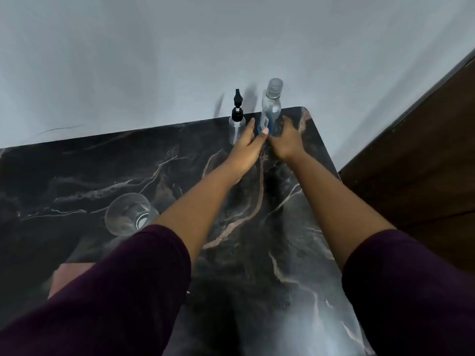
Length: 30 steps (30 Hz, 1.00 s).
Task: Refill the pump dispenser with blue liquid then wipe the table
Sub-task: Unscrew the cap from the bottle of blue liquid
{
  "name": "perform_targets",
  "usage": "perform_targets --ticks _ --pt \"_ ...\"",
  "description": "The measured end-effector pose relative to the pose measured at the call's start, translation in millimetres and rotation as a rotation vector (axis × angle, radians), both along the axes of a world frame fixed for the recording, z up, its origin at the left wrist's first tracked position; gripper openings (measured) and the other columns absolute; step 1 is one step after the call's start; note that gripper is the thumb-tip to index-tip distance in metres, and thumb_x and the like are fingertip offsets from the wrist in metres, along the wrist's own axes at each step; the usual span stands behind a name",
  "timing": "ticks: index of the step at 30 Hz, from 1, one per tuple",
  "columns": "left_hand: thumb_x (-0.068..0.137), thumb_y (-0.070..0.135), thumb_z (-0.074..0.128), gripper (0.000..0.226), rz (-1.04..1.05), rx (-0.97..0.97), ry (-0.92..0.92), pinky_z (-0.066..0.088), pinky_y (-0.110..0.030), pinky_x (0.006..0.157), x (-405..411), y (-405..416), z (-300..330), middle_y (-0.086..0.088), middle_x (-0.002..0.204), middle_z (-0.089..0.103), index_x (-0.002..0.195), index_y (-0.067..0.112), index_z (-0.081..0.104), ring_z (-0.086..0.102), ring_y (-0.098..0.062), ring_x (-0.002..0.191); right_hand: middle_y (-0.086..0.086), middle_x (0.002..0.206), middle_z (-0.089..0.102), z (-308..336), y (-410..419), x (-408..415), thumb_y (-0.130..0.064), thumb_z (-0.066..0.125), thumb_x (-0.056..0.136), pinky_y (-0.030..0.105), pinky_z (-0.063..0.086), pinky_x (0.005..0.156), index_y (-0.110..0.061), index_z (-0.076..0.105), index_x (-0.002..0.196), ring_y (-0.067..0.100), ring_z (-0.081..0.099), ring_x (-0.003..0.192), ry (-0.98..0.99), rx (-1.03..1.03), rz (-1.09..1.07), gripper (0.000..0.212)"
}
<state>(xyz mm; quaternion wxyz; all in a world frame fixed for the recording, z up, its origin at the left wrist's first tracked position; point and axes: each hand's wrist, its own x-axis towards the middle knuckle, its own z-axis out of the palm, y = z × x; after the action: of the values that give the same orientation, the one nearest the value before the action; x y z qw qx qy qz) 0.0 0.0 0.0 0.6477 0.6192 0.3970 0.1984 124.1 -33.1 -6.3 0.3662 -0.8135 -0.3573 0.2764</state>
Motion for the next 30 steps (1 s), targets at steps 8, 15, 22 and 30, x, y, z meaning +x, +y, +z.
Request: perform_targets --ticks 8,15,22,30 --pt "0.101 0.033 0.047 0.067 0.013 -0.028 -0.045 0.03 -0.015 0.103 25.1 12.2 -16.5 0.002 0.158 0.031 0.156 0.024 0.01 0.034 0.003 0.125 0.007 0.116 0.067 -27.8 20.9 -0.9 -0.023 0.064 0.088 0.038 0.052 0.093 -0.013 0.046 0.137 0.022 0.065 0.104 0.051 0.238 -0.122 0.053" --pt "0.101 0.033 0.046 0.062 0.027 0.015 -0.044 0.025 -0.024 0.115 32.6 10.7 -18.3 0.004 0.159 0.027 0.155 0.025 0.015 0.028 -0.007 0.143 0.001 0.086 0.066 -30.6 31.0 -4.5 -0.017 0.057 0.093 0.009 0.044 0.062 -0.01 0.06 0.108 0.014 0.063 0.077 -0.051 0.317 -0.129 0.017" --pt "0.1 0.032 0.049 0.056 0.017 0.009 -0.056 0.026 -0.032 0.12 22.1 -11.7 -9.1 0.001 0.156 0.032 0.151 0.024 0.029 0.033 -0.01 0.142 -0.007 0.078 0.061 -29.6 5.6 -21.3 -0.019 0.056 0.093 0.005 0.038 0.055 -0.012 0.06 0.103 0.003 0.056 0.068 -0.05 0.284 -0.189 0.013" --pt "0.097 0.03 0.055 0.046 0.139 0.067 -0.018 0.04 -0.029 0.11 -28.3 -64.1 9.8 -0.006 0.134 0.046 0.142 0.021 0.045 0.051 -0.013 0.125 -0.008 0.081 0.065 -7.3 -65.7 -77.4 -0.014 0.057 0.09 0.021 0.046 0.059 -0.017 0.061 0.113 0.008 0.062 0.07 -0.094 0.323 -0.118 0.023"
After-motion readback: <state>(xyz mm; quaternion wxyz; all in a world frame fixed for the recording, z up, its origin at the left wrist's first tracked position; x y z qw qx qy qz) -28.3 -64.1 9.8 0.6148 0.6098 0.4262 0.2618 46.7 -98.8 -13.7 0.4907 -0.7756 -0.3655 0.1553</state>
